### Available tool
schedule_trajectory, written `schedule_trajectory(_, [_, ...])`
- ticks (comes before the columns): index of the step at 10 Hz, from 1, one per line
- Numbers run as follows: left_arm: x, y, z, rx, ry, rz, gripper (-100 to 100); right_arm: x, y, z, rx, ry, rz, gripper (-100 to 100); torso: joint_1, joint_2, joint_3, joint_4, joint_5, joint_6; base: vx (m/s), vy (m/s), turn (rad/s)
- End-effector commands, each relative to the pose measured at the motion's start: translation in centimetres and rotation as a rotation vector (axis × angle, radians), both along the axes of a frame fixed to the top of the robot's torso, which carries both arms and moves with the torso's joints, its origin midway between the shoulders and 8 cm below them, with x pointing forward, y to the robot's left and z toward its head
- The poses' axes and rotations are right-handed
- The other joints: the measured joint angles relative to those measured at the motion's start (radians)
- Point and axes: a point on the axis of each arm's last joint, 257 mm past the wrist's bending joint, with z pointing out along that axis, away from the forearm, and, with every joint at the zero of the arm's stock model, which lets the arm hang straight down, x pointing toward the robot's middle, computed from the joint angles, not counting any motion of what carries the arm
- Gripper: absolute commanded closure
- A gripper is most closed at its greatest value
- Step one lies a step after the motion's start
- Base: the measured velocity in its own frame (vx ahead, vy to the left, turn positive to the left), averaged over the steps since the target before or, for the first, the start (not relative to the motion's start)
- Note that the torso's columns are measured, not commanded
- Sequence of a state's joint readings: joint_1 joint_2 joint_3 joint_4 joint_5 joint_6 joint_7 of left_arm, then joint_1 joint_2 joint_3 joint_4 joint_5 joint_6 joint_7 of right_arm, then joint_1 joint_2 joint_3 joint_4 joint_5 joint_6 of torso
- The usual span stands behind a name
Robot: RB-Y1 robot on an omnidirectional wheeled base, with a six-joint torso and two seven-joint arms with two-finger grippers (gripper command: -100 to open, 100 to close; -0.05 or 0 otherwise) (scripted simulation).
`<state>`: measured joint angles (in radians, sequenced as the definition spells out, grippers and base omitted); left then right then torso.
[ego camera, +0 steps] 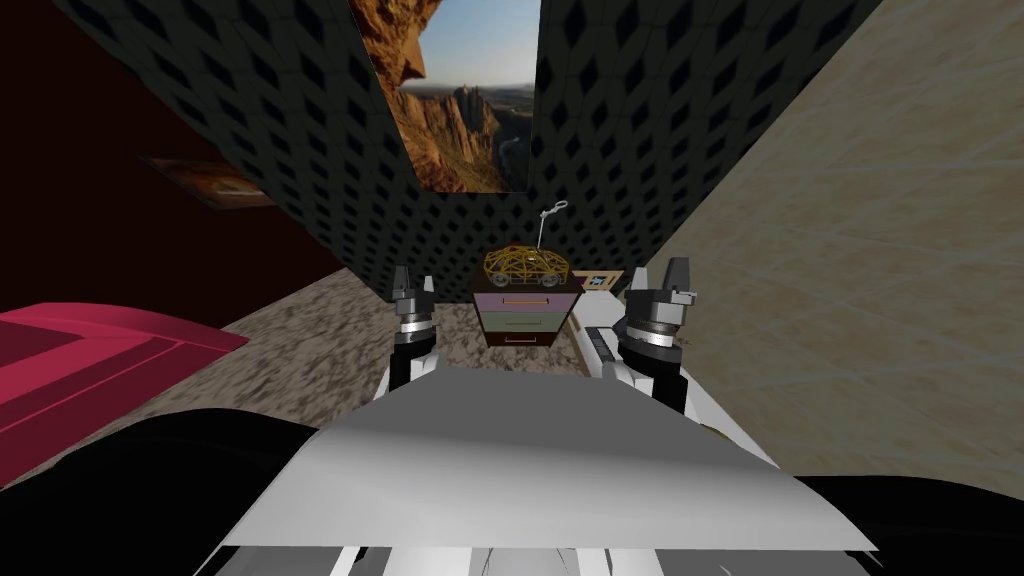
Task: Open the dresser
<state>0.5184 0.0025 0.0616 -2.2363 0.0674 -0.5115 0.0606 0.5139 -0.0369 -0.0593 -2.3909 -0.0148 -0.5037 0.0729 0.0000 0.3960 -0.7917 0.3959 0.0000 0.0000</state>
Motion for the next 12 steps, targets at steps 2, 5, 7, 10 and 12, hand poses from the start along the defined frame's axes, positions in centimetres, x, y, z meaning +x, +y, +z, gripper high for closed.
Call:
schedule_trajectory(2, [0.0,0.0,0.0,0.000,0.000,0.000,0,0.0,0.0,0.0,0.000,0.000,0.000,0,0.000,0.148,-0.295,0.148,0.000,0.000,0.000,0.000,0.000])
schedule_trajectory(5, [0.3,-0.4,-0.5,0.044,0.013,-0.023,-100,0.0,0.0,0.0,0.000,0.000,0.000,0,0.000,0.329,-0.659,0.328,0.000,0.000,0.010,-0.007,0.001])
schedule_trajectory(7, [0.7,-0.7,-1.3,0.078,0.025,-0.039,-100,0.0,0.0,0.0,0.000,0.001,0.000,0,0.000,0.340,-0.684,0.341,0.000,0.000,0.024,-0.020,0.003])
schedule_trajectory(10, [1.2,-0.8,-2.9,0.118,0.042,-0.055,-100,0.0,0.0,0.0,0.000,0.001,0.000,0,0.000,0.342,-0.684,0.342,0.000,0.000,0.037,-0.030,0.004])
schedule_trajectory(12, [1.5,-0.8,-4.1,0.138,0.052,-0.062,-100,0.0,0.0,0.0,0.000,0.001,0.000,0,0.000,0.341,-0.685,0.342,0.000,0.000,0.054,-0.041,0.005])
